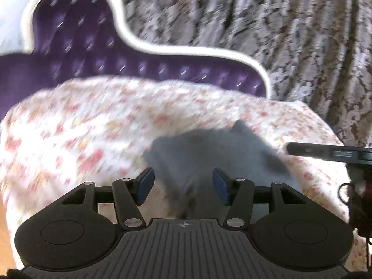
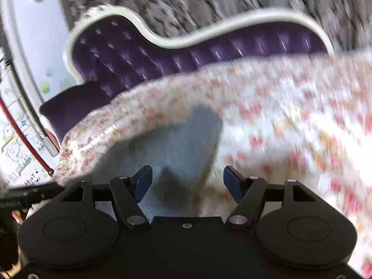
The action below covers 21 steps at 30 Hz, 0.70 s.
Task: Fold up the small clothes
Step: 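Open both tools and release the folded sweater on the bedspread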
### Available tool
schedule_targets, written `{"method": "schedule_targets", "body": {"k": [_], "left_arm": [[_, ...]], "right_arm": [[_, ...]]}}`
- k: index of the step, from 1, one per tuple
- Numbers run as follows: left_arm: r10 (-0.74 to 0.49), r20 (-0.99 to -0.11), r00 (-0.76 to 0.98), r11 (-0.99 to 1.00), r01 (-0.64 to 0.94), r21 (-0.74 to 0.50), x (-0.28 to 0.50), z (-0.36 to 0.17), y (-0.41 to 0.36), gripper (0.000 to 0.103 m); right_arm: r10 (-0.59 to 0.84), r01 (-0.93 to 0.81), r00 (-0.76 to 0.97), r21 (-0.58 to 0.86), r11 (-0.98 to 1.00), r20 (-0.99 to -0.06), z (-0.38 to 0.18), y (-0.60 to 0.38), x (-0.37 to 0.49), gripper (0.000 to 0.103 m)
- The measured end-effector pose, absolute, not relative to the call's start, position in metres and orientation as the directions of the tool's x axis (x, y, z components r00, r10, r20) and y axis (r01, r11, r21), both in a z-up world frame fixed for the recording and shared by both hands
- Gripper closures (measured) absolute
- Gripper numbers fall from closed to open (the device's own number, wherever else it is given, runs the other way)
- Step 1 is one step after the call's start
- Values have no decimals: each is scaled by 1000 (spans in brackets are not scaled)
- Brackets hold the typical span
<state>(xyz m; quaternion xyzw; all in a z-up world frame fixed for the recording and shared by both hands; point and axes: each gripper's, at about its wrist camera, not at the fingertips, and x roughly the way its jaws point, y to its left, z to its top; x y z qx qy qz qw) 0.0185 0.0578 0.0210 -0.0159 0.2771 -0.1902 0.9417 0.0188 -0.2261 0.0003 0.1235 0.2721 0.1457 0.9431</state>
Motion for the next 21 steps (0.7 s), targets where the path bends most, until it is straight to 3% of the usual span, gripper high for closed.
{"method": "schedule_targets", "body": {"k": [2, 5, 8, 11, 13, 15, 16, 17, 21], "left_arm": [[-393, -511, 764, 914, 384, -129, 30, 16, 44, 48], [-419, -509, 752, 902, 408, -141, 43, 1, 29, 48], [-347, -570, 745, 925, 374, -74, 54, -25, 23, 48], [-359, -617, 701, 931, 313, -186, 67, -53, 40, 38], [-387, -620, 682, 922, 287, -260, 70, -56, 51, 37], [-384, -621, 684, 924, 288, -253, 68, -54, 50, 36], [-379, -619, 687, 925, 289, -246, 67, -54, 49, 36], [-376, -617, 691, 927, 289, -240, 66, -54, 48, 36], [-375, -618, 691, 927, 288, -240, 65, -53, 46, 36]], "right_arm": [[371, -262, 810, 285, 922, -455, 7, -215, 24, 68], [419, -314, 785, 290, 904, -457, 5, -202, 39, 72], [428, -320, 759, 291, 901, -491, -8, -198, 54, 72], [367, -238, 736, 290, 927, -569, -30, -204, 73, 80], [365, -193, 727, 338, 921, -581, -41, -213, 80, 87], [375, -186, 731, 363, 913, -570, -36, -216, 81, 87], [369, -194, 741, 347, 918, -561, -31, -214, 80, 82], [368, -213, 754, 327, 921, -545, -25, -211, 80, 69], [356, -242, 767, 274, 931, -534, -15, -205, 99, 63]]}}
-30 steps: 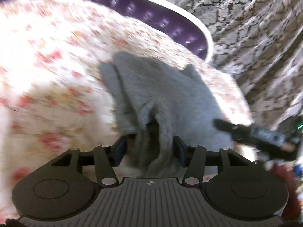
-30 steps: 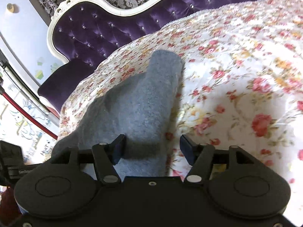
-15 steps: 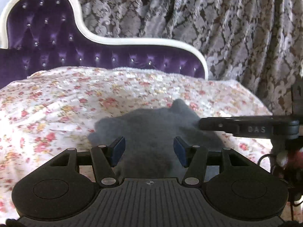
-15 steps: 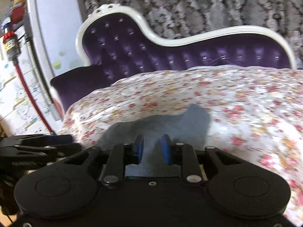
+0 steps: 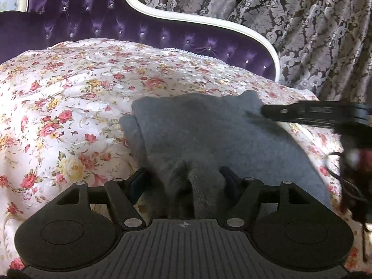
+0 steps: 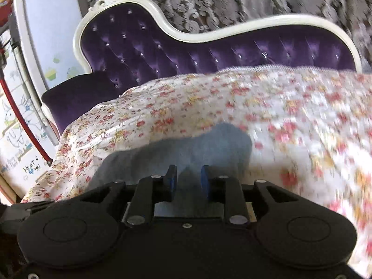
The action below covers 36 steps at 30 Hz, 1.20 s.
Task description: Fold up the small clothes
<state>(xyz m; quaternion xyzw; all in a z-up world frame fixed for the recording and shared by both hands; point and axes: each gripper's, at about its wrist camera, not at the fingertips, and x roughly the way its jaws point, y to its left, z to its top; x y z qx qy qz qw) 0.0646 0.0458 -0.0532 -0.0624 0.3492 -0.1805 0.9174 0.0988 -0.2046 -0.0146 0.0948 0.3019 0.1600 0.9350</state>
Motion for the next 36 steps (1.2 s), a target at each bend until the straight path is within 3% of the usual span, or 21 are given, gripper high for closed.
{"method": "schedule_targets", "body": {"k": [4, 6, 8, 13, 15, 18, 22, 27, 30, 36], "left_arm": [[-365, -625, 690, 931, 282, -233, 68, -53, 45, 29], [-356, -625, 695, 934, 272, -229, 70, -51, 46, 25], [-345, -624, 701, 939, 263, -224, 66, -48, 48, 23], [-257, -611, 749, 963, 254, -93, 48, -30, 40, 14], [-222, -608, 762, 970, 238, -56, 43, -24, 38, 5], [-200, -592, 781, 976, 213, -49, 34, -13, 40, 1], [-156, -572, 805, 986, 159, -46, 26, 0, 43, 0], [-191, -618, 763, 980, 186, -72, 25, 11, 43, 1], [-107, -662, 742, 990, 138, -5, 25, 15, 34, 1], [6, -662, 749, 990, 88, 108, 13, 23, 25, 1]], "right_arm": [[275, -152, 716, 241, 959, -642, -41, -215, 139, 56], [262, -117, 719, 259, 959, -644, -46, -222, 140, 48], [255, -101, 741, 273, 957, -621, -41, -227, 131, 22], [233, -108, 789, 246, 963, -568, -21, -230, 99, 0], [232, -112, 804, 244, 963, -548, -13, -231, 84, 1], [223, -105, 823, 247, 963, -522, -1, -230, 66, 1], [182, -87, 844, 208, 974, -504, 12, -223, 42, 1], [127, -46, 850, 168, 985, -511, 17, -217, 20, 1], [140, -50, 835, 179, 982, -532, 18, -214, 12, 1], [146, -49, 812, 184, 982, -564, 22, -205, -6, 1]]}}
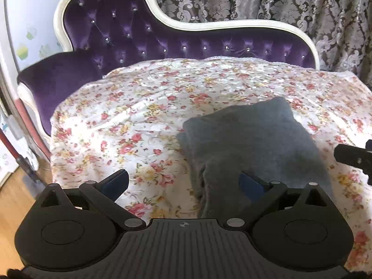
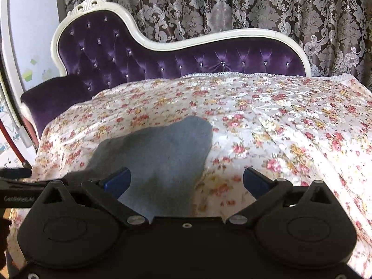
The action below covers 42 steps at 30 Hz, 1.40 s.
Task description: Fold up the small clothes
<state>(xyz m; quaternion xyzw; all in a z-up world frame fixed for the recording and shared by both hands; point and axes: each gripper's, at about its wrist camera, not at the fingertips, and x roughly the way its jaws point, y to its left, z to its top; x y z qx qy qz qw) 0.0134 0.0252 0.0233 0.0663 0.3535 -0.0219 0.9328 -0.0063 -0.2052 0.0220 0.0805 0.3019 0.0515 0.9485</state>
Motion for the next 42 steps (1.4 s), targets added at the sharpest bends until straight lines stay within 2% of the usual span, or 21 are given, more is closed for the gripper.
{"method": "schedule_targets", "body": {"k": [3, 7, 13, 19, 42], "left_arm": [[31, -663, 748, 987, 81, 137, 7, 27, 22, 1], [43, -652, 757, 982, 87, 166, -4, 30, 16, 1], [-23, -680, 733, 991, 108, 82, -13, 32, 20, 1], [-32, -686, 727, 992, 107, 68, -22, 30, 23, 1], [-46, -707, 706, 994, 104, 40, -40, 25, 24, 1]], "right_arm": [[179, -63, 805, 218, 974, -565, 24, -202, -17, 1], [131, -20, 804, 194, 981, -579, 30, -197, -28, 1], [31, 56, 809, 129, 990, -587, 36, -187, -46, 1], [108, 6, 792, 184, 983, -601, 36, -185, -57, 1], [134, -14, 788, 201, 980, -600, 36, -175, -76, 1]]}}
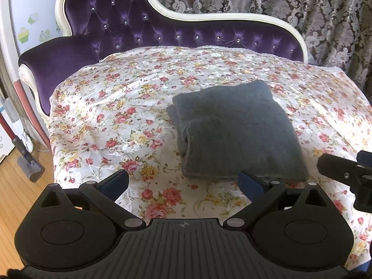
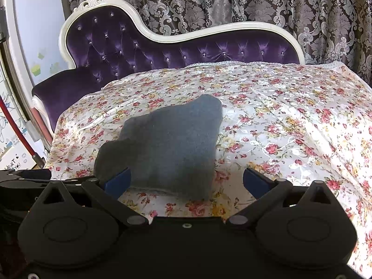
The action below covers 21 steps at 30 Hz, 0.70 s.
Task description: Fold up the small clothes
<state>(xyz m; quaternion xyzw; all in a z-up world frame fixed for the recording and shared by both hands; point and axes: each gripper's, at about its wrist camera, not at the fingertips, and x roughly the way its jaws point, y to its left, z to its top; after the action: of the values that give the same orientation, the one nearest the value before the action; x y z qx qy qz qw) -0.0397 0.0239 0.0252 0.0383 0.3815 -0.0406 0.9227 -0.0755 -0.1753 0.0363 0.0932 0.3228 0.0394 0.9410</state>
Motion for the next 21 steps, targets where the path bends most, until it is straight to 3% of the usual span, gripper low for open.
{"method": "schedule_targets", "body": {"k": [21], "left_arm": [[-46, -727, 686, 994, 105, 36, -38, 19, 24, 1]], "right_arm": [[158, -19, 774, 227, 974, -613, 33, -174, -72, 1]]}}
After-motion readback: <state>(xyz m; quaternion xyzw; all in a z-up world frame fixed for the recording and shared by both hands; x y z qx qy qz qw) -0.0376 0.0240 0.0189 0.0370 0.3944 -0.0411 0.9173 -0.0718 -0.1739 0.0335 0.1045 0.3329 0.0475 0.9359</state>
